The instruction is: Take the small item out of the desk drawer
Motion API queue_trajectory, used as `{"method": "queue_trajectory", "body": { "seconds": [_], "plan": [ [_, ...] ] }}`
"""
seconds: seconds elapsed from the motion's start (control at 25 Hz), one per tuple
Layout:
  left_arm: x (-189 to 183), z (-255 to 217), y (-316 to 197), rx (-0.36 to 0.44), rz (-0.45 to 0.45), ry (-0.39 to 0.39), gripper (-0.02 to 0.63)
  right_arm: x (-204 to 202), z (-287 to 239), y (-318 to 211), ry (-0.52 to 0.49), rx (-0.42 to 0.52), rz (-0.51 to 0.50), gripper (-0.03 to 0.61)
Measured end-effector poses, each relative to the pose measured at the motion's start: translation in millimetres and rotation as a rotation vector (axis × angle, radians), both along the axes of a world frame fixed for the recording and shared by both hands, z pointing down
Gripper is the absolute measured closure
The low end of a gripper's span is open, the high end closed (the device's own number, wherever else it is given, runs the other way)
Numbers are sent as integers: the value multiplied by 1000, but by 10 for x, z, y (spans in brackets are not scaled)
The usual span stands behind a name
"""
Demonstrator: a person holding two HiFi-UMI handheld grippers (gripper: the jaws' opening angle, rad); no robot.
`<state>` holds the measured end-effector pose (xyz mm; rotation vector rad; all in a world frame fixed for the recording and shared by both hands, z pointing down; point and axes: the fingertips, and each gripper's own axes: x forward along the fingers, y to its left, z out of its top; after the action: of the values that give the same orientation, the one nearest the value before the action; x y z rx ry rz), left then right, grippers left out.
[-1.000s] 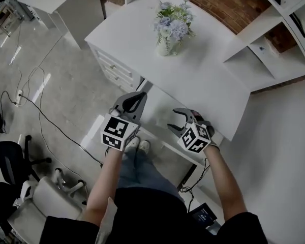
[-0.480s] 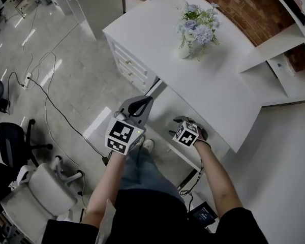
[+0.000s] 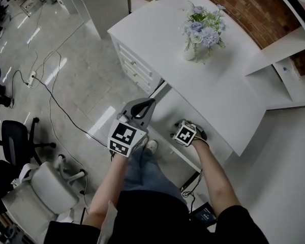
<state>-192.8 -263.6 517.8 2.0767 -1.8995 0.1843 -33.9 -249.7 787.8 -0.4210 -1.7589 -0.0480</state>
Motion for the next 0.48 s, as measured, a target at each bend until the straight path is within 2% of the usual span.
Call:
{"method": "queue_trajectory", "body": {
  "seconds": [0.12, 0.2, 0.48],
  "plan": [
    [-14, 11, -1, -3, -4, 0, 606, 18, 47, 4, 19, -3, 5, 355],
    [-22, 19, 0, -5, -5, -2, 606, 15, 67, 3, 17, 2, 4, 411],
    [-3, 27, -24, -8, 2, -2, 606, 8, 23, 2, -2, -1, 9, 425]
  ]
}}
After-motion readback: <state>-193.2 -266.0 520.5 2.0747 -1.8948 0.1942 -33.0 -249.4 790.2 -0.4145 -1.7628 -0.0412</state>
